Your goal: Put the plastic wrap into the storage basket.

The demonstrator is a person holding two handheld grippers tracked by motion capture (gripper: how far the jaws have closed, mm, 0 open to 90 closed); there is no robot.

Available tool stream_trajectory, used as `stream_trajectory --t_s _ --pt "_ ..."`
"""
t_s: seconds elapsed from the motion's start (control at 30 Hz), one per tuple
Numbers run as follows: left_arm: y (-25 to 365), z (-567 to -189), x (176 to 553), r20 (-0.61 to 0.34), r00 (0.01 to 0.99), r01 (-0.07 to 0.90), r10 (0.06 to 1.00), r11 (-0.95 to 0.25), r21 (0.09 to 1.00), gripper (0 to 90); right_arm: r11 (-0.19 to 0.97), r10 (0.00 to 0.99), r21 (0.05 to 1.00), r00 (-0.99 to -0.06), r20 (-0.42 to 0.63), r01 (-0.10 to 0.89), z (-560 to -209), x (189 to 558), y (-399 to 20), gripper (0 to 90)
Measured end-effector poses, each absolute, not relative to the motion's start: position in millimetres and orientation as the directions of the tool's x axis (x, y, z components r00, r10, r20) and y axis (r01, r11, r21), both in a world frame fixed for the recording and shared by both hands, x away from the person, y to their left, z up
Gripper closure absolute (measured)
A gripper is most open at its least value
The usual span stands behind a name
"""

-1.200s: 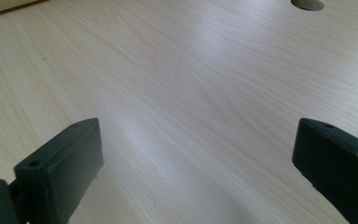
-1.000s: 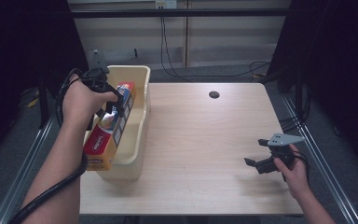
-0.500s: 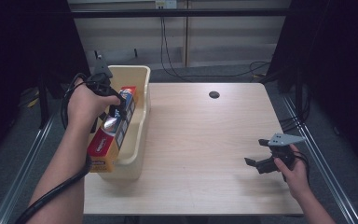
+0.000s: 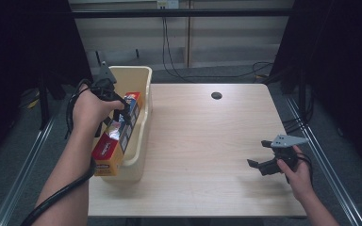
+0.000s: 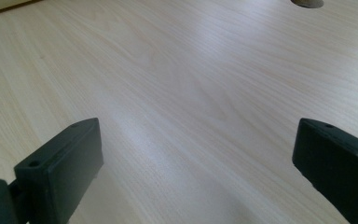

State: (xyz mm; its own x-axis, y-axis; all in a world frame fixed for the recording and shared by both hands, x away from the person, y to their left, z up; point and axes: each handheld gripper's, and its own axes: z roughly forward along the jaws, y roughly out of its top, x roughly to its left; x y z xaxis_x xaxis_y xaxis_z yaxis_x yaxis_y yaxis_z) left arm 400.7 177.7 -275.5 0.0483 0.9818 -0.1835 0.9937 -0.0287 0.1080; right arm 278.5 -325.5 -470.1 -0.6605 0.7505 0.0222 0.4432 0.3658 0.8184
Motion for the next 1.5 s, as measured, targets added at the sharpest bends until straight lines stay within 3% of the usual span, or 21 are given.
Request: stream_trajectory --t_s 1.5 --pt "172 -311 405 -0.196 0.032 0.999 0.98 -0.024 0.046 40.6 0.369 0.75 0.815 -0.661 0.022 0.446 -470 278 -325 1.3"
